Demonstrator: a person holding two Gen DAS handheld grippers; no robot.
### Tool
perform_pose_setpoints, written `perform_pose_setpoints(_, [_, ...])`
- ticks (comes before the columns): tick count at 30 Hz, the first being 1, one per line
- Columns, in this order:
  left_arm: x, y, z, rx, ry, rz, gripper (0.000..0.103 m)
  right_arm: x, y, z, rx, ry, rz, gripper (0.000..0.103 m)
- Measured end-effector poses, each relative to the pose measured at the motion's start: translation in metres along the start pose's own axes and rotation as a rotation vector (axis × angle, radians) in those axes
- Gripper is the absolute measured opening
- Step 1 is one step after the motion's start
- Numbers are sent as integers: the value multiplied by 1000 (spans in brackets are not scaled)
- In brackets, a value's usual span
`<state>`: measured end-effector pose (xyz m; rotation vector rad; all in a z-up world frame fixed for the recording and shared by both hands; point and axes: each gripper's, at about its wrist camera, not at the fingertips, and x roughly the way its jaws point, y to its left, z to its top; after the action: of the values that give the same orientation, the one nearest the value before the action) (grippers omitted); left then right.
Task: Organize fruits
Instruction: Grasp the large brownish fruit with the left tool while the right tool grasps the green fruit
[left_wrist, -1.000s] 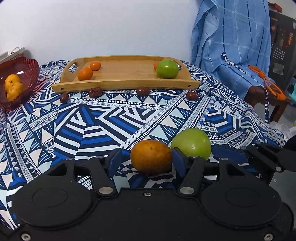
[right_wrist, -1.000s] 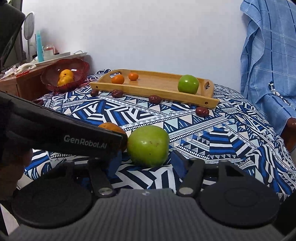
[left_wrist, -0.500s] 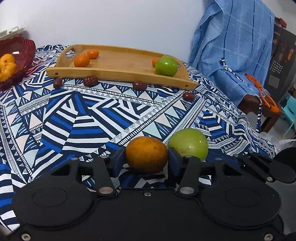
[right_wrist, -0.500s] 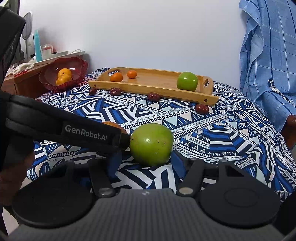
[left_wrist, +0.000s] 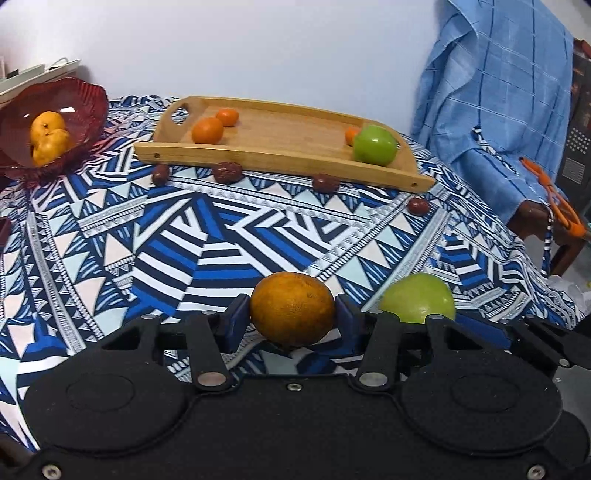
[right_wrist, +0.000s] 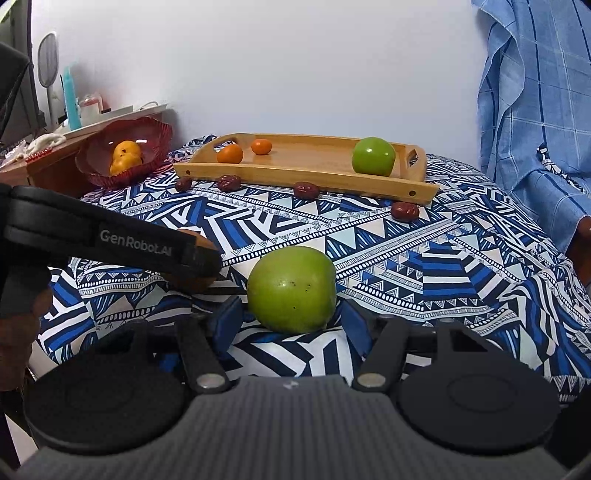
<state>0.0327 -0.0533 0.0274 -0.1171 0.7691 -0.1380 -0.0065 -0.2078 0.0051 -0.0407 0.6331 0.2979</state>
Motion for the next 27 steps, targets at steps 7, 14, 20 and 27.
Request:
perform_pose_setpoints(7, [-1,2,0,4,-8,23,48,4,-2,2,21,1,1,72])
perform_pose_setpoints(14, [-1,0,-1,17,-14,33,48,7,0,4,31,4,1,70])
perform_pose_setpoints(20, [-1,1,-1,19,-20,41,48,10,4,4,20,0,-22,68])
perform_pose_setpoints(27, [0,-1,-2,28,-29,49,48,17,9,3,9,-2,-62,69])
